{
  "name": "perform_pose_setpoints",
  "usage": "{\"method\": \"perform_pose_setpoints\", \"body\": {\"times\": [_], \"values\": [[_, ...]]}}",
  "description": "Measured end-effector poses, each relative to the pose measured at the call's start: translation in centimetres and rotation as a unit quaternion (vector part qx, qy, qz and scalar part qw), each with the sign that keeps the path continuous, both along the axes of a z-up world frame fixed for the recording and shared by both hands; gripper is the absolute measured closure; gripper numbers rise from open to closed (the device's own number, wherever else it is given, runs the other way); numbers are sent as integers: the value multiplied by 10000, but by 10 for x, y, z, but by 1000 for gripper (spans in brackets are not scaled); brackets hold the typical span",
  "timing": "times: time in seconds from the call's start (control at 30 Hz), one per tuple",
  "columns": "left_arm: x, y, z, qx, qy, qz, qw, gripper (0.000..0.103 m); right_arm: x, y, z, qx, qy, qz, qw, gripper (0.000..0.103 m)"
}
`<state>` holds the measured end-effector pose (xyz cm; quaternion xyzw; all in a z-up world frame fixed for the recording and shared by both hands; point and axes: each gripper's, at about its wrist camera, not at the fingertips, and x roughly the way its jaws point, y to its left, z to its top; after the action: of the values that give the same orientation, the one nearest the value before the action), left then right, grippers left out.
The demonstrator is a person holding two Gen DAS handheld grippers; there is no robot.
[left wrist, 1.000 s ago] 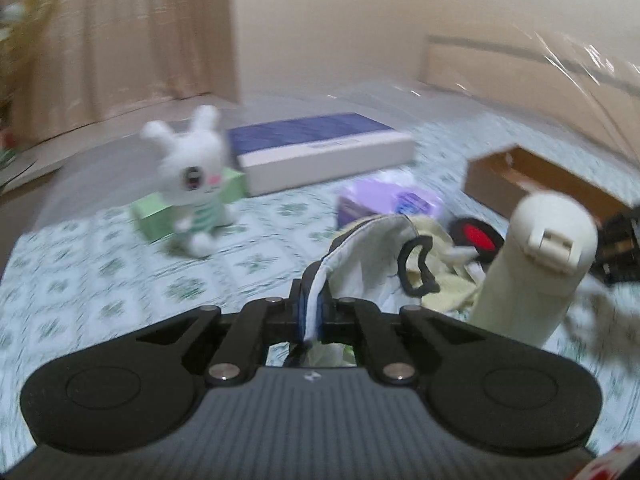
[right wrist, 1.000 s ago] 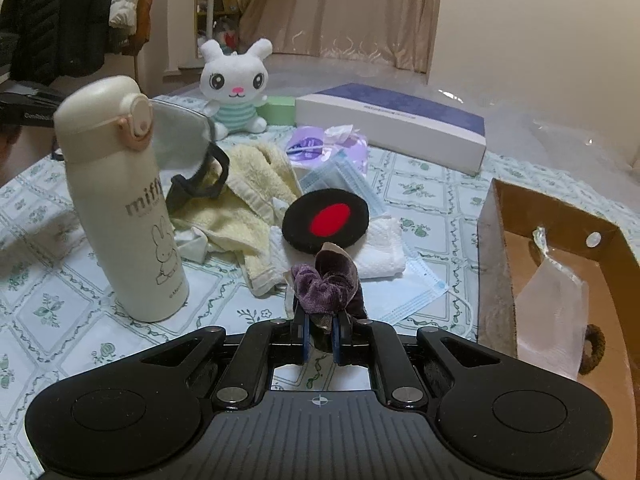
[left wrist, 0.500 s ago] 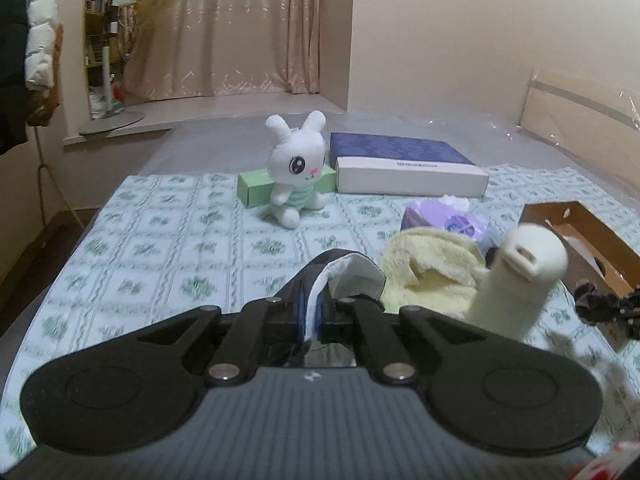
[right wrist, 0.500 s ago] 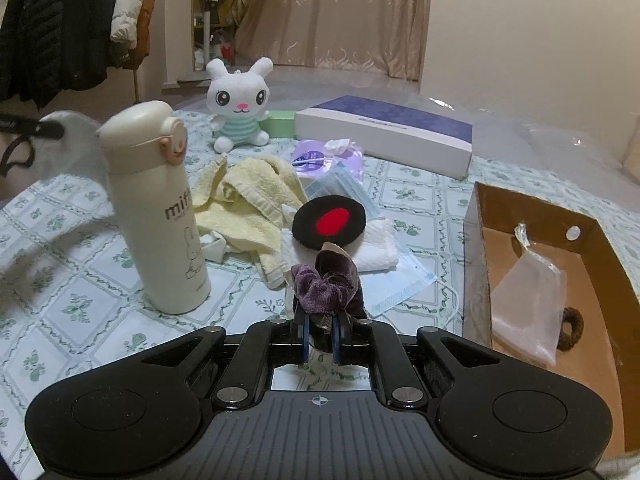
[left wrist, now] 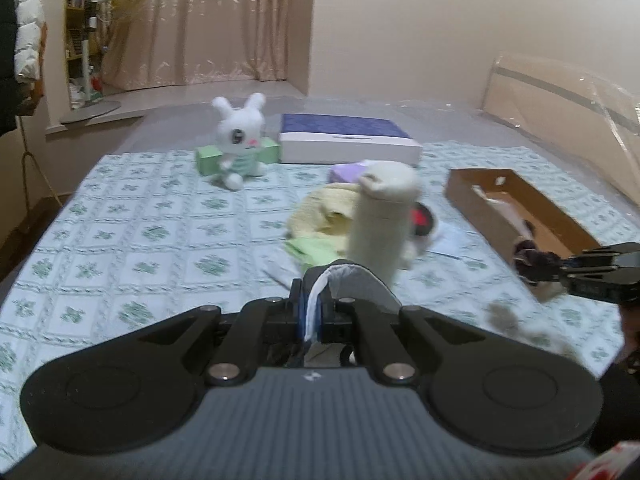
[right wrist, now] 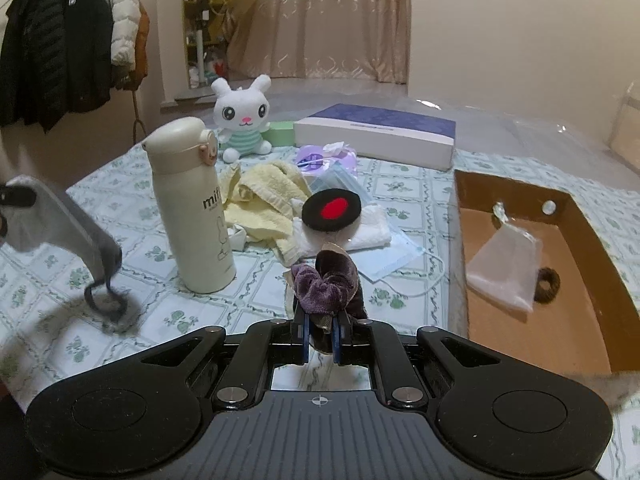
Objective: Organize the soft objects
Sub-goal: 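Carry the grey cloth and scrunchie over the cardboard box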
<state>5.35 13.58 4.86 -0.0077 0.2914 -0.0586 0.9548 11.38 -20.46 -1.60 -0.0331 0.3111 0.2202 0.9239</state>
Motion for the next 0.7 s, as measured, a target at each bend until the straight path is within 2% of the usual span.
{"method": "perform_pose_setpoints", "body": {"times": [0.17,0.3,0.5,0.7], "values": [[-13,-45,5,-145,-8,-384,9992,99,-17,-24,6,139,-36,-201,9997,93],[-7,-91,6,-319,-13,-788,9964,99,-27,-52,14,199,-111,-462,9987,93],[23,-169,18,-499,-171,-1411,9886,99,-29,-108,27,229,-256,-970,9947,93],[64,-236,25,-623,-296,-1698,9831,99,-19,-156,32,198,-353,-1339,9902,93]]}}
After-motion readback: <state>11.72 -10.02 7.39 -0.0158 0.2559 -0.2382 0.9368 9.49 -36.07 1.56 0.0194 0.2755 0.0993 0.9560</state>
